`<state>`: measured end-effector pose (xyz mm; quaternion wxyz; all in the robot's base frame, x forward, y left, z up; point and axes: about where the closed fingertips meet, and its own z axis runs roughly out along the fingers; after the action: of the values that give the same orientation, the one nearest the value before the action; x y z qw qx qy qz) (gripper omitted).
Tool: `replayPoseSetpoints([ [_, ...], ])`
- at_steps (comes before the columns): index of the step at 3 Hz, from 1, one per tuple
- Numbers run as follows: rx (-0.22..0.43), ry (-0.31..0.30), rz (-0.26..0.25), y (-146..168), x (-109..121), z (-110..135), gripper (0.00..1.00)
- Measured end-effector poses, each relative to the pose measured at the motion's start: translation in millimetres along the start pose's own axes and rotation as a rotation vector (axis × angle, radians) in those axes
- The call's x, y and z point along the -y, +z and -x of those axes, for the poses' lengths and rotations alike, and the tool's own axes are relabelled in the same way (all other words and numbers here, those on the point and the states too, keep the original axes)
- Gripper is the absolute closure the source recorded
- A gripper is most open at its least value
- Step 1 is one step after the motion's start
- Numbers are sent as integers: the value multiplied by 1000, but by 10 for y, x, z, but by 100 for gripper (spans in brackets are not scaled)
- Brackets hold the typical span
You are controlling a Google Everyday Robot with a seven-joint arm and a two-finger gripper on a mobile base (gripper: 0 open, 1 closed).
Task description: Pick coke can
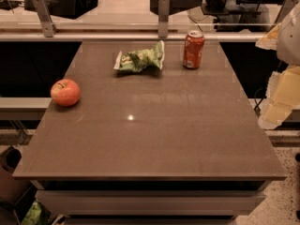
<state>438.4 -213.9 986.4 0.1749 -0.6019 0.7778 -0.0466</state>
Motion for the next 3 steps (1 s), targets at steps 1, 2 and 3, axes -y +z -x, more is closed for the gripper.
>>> replayPoseSetpoints([
  [1,10,8,-13,-16,24,12,0],
  [2,65,53,-39,45,142,72,0],
  [3,160,122,-80,142,240,135,0],
])
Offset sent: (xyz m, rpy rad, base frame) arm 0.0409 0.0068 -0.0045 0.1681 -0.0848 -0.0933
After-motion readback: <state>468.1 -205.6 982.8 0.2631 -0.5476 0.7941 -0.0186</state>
